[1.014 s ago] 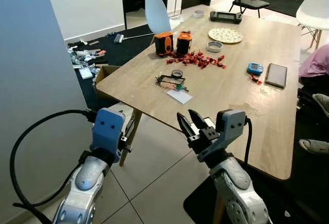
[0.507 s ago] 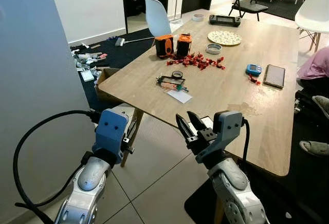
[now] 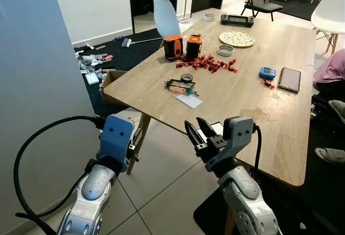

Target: Hang keys on a hook

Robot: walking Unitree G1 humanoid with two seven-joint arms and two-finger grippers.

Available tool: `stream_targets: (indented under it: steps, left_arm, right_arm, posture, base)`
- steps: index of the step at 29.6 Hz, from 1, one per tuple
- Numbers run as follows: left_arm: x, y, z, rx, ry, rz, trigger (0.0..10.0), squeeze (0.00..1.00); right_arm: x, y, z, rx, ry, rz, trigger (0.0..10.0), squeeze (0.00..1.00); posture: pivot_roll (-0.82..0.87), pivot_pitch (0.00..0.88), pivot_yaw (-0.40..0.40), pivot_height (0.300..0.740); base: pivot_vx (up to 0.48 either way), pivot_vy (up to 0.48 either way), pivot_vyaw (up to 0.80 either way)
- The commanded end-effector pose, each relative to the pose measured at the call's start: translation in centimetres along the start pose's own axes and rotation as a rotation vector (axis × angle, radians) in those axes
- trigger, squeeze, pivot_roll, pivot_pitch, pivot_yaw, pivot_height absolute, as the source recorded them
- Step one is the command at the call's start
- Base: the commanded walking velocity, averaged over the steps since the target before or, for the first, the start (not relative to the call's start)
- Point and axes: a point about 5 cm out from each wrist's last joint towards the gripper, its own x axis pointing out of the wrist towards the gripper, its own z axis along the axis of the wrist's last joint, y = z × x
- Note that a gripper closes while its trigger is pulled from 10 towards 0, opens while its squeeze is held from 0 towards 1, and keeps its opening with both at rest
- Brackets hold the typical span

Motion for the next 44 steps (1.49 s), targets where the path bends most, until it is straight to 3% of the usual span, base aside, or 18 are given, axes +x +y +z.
stream_targets:
  steps: [1,23,38,44]
  left_arm:
    - [-0.2,-0.23,-0.03,-0.002,0.006,0.002,10.0,0.0]
    - [-0.12,-0.2,-0.19,0.019,0.013,0.003,10.0,0.0]
    - [-0.11,-0.12,-0.28,0.037,0.015,0.012,10.0,0.0]
    - [-0.21,-0.18,-0.26,-0.005,0.02,0.019,10.0,0.0]
  right_arm:
    - [-0.25,-0.18,-0.3,-0.004,0.006,-0.01,10.0,0.0]
    - [-0.11,-0.07,-0.52,-0.005,0.01,-0.001,10.0,0.0]
    - [-0.08,-0.06,-0.55,-0.005,0.011,0.002,10.0,0.0]
    - [-0.19,-0.06,-0.58,-0.004,0.012,0.001,10.0,0.0]
  posture:
    - [0.11,0.133,-0.02,0.74]
    - [0.11,0.123,-0.019,0.74]
    - [0.11,0.127,-0.019,0.74]
    - [0.11,0.133,-0.019,0.74]
  base:
    - [0.0,0.0,0.0]
    - [0.0,0.0,0.0]
    - [0.0,-0.391,0.0]
    - [0.0,-0.071,0.0]
